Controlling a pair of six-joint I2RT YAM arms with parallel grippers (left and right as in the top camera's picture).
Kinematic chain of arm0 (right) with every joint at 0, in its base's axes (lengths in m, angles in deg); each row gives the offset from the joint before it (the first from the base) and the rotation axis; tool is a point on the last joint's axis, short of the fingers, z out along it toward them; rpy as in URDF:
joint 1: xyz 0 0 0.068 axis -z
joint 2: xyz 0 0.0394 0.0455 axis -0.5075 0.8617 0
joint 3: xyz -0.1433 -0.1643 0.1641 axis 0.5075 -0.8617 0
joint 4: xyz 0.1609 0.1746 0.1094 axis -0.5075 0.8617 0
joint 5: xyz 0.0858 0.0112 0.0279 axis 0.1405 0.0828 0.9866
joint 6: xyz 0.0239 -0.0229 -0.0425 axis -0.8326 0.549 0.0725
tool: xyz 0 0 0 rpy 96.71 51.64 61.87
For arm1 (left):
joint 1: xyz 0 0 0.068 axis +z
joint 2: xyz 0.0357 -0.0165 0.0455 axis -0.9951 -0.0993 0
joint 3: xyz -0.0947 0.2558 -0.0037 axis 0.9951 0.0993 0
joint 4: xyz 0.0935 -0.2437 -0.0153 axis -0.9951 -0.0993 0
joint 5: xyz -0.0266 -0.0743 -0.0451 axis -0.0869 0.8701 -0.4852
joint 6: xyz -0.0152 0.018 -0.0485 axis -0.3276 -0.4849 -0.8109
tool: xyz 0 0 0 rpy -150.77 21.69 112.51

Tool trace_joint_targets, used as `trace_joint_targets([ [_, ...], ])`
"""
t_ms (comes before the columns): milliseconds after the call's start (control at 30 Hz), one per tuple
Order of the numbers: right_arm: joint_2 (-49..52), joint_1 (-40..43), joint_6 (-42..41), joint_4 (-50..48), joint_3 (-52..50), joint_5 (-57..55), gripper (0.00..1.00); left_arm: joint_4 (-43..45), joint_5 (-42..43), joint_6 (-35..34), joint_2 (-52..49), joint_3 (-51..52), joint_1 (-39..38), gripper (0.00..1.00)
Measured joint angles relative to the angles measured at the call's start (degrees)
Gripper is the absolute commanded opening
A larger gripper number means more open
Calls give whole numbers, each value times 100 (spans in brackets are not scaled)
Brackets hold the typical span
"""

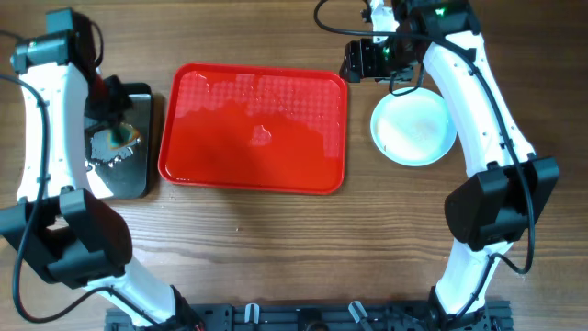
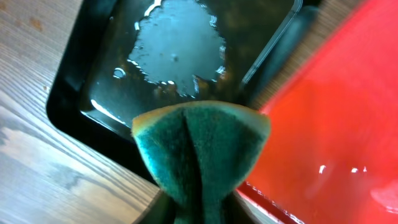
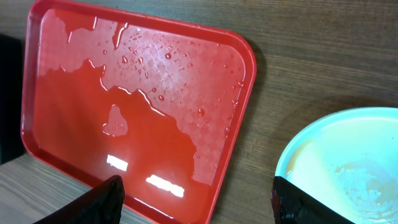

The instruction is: Clean dirty plates on tray and stack at the side

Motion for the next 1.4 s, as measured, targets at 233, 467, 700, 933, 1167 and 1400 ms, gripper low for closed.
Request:
trace_joint_targets([
  [233,-2,0,114,164,0,122,75,297,-61,-57,-74,350,184,100],
  [467,-1412,0,216,603,-11,249,76,81,492,-59,1598,208,181,100],
  [700,-3523,4,-61,1919,0,308,99,55,776,-57,2461,68,181,100],
  [933,-4227,4,-804,1998,0,302,99,55,813,-57,2452,68,181,100],
  [1167,-4199,15,-863,1670,-11,-710,99,59,815,-57,2452,68,181,100],
  [1400,-5525,525,2,-986,-1814,-1082,100,55,815,-59,2452,68,181,100],
])
